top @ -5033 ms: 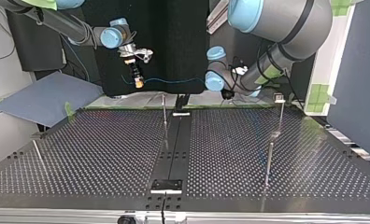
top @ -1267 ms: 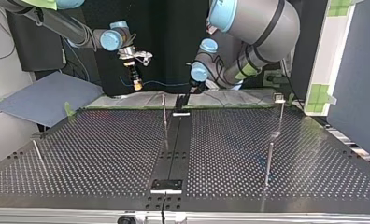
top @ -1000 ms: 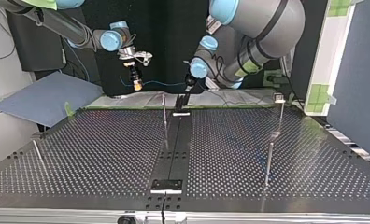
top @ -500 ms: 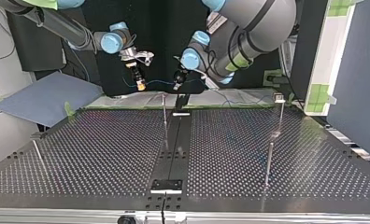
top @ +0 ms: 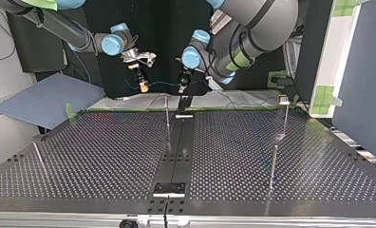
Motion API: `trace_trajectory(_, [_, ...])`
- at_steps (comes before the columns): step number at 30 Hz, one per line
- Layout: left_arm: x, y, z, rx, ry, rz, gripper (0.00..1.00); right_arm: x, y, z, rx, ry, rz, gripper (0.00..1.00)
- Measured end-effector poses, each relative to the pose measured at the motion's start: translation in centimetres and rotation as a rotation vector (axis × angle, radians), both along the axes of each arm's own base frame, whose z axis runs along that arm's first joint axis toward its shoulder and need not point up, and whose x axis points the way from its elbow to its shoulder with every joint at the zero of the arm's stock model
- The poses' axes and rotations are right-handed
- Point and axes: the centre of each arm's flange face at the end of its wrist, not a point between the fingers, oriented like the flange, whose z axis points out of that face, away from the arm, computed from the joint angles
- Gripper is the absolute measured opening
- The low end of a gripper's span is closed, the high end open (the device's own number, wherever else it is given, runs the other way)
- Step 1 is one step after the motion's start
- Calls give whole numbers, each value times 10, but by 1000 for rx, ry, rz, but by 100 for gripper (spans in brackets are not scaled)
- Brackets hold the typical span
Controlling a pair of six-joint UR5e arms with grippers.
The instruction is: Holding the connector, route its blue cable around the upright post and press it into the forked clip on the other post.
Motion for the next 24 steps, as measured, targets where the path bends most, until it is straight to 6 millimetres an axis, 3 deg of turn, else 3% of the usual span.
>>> trace_trajectory(10, [-5, -6, 2, 4, -42, 52, 100, 7, 3, 2, 12, -25, 75, 0])
trace_trajectory(22, [-7, -7, 5, 16, -78, 132, 100, 1, 0, 1, 27, -26, 69, 0])
trace_trajectory(24, [-7, -6, 5, 18, -82, 149, 76, 0, -1, 1, 28, -25, 66, 0])
